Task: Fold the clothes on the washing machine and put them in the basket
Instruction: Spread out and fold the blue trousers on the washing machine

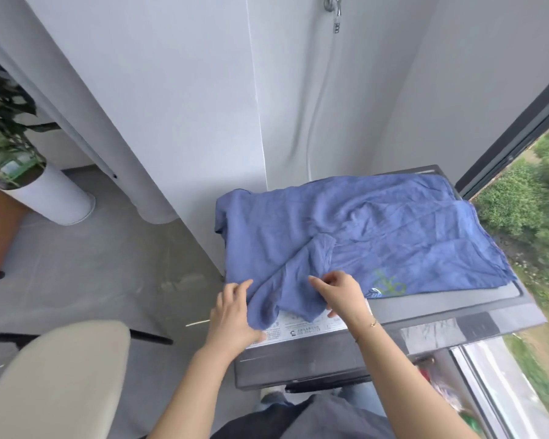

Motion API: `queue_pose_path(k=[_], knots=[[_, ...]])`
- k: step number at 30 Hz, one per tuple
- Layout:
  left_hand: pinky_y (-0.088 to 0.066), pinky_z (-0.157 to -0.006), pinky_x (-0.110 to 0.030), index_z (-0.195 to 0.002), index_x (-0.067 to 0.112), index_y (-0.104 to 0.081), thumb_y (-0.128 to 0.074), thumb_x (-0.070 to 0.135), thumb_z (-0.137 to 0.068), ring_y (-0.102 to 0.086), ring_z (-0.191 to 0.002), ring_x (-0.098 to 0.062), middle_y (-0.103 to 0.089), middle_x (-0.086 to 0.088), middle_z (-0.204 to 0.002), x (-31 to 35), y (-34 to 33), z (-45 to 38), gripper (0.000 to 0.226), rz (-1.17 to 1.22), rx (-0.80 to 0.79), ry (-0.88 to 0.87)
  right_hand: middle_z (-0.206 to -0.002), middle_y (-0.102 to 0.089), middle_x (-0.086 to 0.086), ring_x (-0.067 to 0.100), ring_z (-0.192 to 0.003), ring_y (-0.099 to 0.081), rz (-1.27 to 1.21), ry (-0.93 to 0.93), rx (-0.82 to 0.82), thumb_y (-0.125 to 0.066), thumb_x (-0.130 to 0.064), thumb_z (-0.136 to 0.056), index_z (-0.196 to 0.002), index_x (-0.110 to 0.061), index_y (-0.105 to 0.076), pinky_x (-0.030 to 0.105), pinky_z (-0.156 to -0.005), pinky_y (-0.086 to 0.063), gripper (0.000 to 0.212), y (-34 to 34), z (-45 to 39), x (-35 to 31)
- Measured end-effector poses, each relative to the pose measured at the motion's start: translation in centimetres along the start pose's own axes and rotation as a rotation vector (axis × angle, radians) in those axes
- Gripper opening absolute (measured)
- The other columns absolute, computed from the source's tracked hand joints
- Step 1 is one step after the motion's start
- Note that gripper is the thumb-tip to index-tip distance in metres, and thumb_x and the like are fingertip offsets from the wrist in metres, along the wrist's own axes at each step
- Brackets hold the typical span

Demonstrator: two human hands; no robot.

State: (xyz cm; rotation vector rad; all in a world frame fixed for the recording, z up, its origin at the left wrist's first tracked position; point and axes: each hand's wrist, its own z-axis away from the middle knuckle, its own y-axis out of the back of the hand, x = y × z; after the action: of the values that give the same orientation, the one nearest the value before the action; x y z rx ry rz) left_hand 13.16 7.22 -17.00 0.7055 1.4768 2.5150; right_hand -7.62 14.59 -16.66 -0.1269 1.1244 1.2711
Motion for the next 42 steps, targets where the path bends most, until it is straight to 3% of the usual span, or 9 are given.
queue_pose_path(k=[4,8,13,16,21,26,30,39,42], knots=[[-0.043,-0.066,-0.034,-0.084,0.016,-0.060,-0.055,0.028,-0.081,-0.055,-0.080,-0.022,-0.053,0.008,-0.089,-2.8,-0.8,0.1,0.014,0.118,0.333,-0.264,-0.053,-0.033,0.002,0.019,-0.051,-0.035,-0.172,-0.004,0.082,-0.066,-0.019,-0.085,-0.058,-0.012,-0.038,0.028,-0.041,-0.040,0.040,-1.6,0.8,-0.9],[-0.033,-0.056,-0.036,-0.061,0.010,-0.039,-0.058,0.032,-0.084,-0.031,-0.054,-0.012,-0.036,0.008,-0.054,-3.7,1.4,-1.0,0.037,0.498,0.220,-0.195,-0.056,-0.039,0.005,0.019,-0.053,-0.040,-0.539,0.008,0.119,-0.063,-0.013,-0.088,-0.070,-0.008,-0.049,0.025,-0.046,-0.034,0.023,-0.7,1.2,-3.6],[-0.039,-0.070,-0.033,-0.084,0.022,-0.063,-0.052,0.047,-0.092,-0.058,-0.078,-0.021,-0.066,-0.001,-0.082,-4.9,5.1,-3.7,0.029,0.770,0.294,0.049,-0.075,-0.065,0.000,0.017,-0.064,-0.063,-0.638,0.086,-0.006,-0.056,-0.013,-0.094,-0.086,-0.010,-0.065,0.026,-0.051,-0.052,0.013,0.3,0.0,-8.6],[-0.037,-0.094,-0.033,-0.121,0.020,-0.058,-0.037,0.052,-0.099,-0.052,-0.115,-0.020,-0.059,0.002,-0.119,-5.9,5.3,-4.5,0.044,0.813,0.095,0.270,-0.084,-0.063,0.003,0.017,-0.072,-0.059,-0.454,0.072,0.056,-0.053,-0.013,-0.090,-0.083,-0.013,-0.065,0.028,-0.060,-0.050,0.014,-0.1,-1.3,-8.3],[-0.043,-0.077,-0.030,-0.098,0.018,-0.055,-0.065,0.039,-0.088,-0.058,-0.091,-0.021,-0.060,0.000,-0.091,-6.4,2.7,-3.2,0.026,0.758,-0.003,0.377,-0.072,-0.064,0.003,0.023,-0.077,-0.059,0.064,0.127,0.133,-0.056,-0.016,-0.082,-0.075,-0.011,-0.066,0.031,-0.066,-0.043,0.013,-1.7,-1.1,-4.3],[-0.046,-0.076,-0.030,-0.093,0.013,-0.056,-0.055,0.027,-0.098,-0.056,-0.086,-0.020,-0.059,-0.004,-0.092,-6.4,1.5,-2.1,0.015,1.235,-0.054,0.610,-0.140,-0.047,0.011,0.034,-0.131,-0.038,0.425,0.311,0.344,-0.062,-0.025,-0.088,-0.124,-0.014,-0.061,0.043,-0.105,-0.031,0.038,-3.8,-1.0,-0.4],[-0.051,-0.069,-0.017,-0.089,0.004,-0.063,-0.060,0.006,-0.093,-0.062,-0.080,-0.012,-0.068,-0.005,-0.085,-6.1,3.1,-1.6,0.005,1.562,0.084,0.503,-0.164,-0.003,-0.001,0.020,-0.150,0.003,0.691,0.287,0.216,-0.011,-0.065,-0.087,-0.154,-0.032,-0.016,0.048,-0.118,0.005,0.076,-3.5,-1.1,2.4],[-0.039,-0.065,-0.022,-0.070,0.007,-0.068,-0.084,0.003,-0.068,-0.058,-0.069,-0.017,-0.066,-0.001,-0.064,-10.1,4.7,-0.3,0.017,0.972,-0.029,0.530,-0.161,0.010,-0.015,0.019,-0.149,0.012,0.829,0.215,0.190,-0.004,-0.074,-0.081,-0.152,-0.041,0.003,0.058,-0.115,0.007,0.078,-0.3,-1.0,4.5],[-0.040,-0.071,-0.024,-0.091,0.000,-0.070,-0.076,-0.008,-0.073,-0.057,-0.082,-0.021,-0.070,-0.015,-0.092,-9.4,4.0,-1.4,0.021,0.783,0.054,0.503,-0.161,-0.021,-0.003,0.026,-0.148,-0.013,0.705,0.248,0.276,-0.037,-0.060,-0.090,-0.150,-0.030,-0.032,0.055,-0.116,-0.007,0.067,-0.5,-0.8,3.4]])
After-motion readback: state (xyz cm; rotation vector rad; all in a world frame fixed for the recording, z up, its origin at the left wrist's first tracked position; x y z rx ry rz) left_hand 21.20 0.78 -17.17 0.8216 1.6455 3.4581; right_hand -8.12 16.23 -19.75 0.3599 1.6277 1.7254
